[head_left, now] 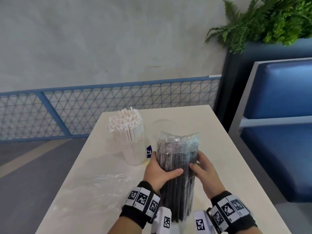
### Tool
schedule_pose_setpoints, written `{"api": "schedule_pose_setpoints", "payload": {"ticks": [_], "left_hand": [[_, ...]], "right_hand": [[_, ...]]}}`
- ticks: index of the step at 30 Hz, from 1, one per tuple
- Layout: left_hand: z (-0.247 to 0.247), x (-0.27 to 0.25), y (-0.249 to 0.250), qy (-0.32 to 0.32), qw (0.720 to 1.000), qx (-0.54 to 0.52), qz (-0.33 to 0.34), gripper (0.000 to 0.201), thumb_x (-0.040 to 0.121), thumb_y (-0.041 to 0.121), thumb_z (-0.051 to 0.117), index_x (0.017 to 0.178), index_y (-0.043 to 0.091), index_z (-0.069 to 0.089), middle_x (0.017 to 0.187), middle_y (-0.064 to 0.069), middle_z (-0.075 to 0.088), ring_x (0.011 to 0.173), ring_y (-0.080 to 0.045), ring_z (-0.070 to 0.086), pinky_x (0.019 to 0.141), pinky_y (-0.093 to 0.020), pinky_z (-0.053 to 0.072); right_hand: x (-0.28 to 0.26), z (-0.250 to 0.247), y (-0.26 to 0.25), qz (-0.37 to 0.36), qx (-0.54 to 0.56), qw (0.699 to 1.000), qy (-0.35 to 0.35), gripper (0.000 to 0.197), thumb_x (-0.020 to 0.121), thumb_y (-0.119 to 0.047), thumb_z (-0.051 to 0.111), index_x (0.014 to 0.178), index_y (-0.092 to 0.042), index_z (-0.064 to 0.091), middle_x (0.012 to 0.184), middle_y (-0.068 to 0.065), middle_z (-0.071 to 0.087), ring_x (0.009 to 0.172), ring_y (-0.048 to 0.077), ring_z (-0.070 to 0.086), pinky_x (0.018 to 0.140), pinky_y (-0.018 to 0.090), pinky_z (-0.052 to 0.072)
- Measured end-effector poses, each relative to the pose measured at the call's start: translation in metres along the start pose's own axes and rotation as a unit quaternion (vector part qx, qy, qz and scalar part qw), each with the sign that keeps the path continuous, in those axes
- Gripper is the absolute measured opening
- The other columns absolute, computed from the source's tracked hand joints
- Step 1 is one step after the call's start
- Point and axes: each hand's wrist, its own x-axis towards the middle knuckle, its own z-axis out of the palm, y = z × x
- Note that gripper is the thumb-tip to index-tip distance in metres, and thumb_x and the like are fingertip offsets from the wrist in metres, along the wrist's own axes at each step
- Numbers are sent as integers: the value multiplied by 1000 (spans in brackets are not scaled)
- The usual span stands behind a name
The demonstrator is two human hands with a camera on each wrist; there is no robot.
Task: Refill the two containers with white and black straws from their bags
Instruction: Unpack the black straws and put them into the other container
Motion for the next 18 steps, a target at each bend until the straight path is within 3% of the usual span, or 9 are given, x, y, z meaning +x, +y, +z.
{"api": "schedule_pose_setpoints", "payload": {"ticks": [3, 8, 12, 15, 18], "left_hand": [[0, -4, 1, -2, 1000, 25, 7, 91, 46, 44, 88, 123, 30, 41, 113, 15, 61, 104, -3, 59, 94, -26, 48], [5, -8, 5, -10, 999, 39, 16, 78, 51, 39, 88, 112, 37, 38, 101, 25, 56, 95, 1, 57, 85, -16, 42], [6, -8, 6, -15, 999, 45, 25, 77, 53, 40, 87, 112, 38, 37, 100, 26, 54, 94, 2, 55, 80, -10, 39], [6, -6, 4, -9, 999, 46, 21, 77, 55, 39, 87, 112, 38, 35, 100, 24, 53, 95, 0, 54, 81, -11, 38], [5, -2, 0, -2, 1000, 29, 10, 75, 56, 34, 87, 112, 36, 36, 98, 26, 52, 98, -3, 56, 82, -12, 39]], "right_hand": [[2, 9, -2, -26, -35, 992, 115, 34, 89, -16, 59, 122, -21, 54, 123, -1, 61, 112, 18, 57, 94, 41, 49], [0, 15, -13, -56, -41, 967, 244, 22, 86, -19, 64, 108, -17, 60, 108, 2, 65, 96, 16, 60, 84, 34, 50], [1, 13, -18, -46, -38, 967, 248, 2, 88, -17, 61, 89, -19, 61, 91, 1, 65, 87, 19, 60, 77, 35, 50], [2, 12, -22, -11, -21, 975, 220, 8, 91, -17, 55, 90, -10, 58, 89, 7, 63, 87, 21, 59, 71, 29, 49], [2, 10, -29, 7, 0, 982, 186, 14, 94, -18, 50, 93, -5, 55, 94, 12, 61, 91, 21, 58, 72, 30, 51]]}}
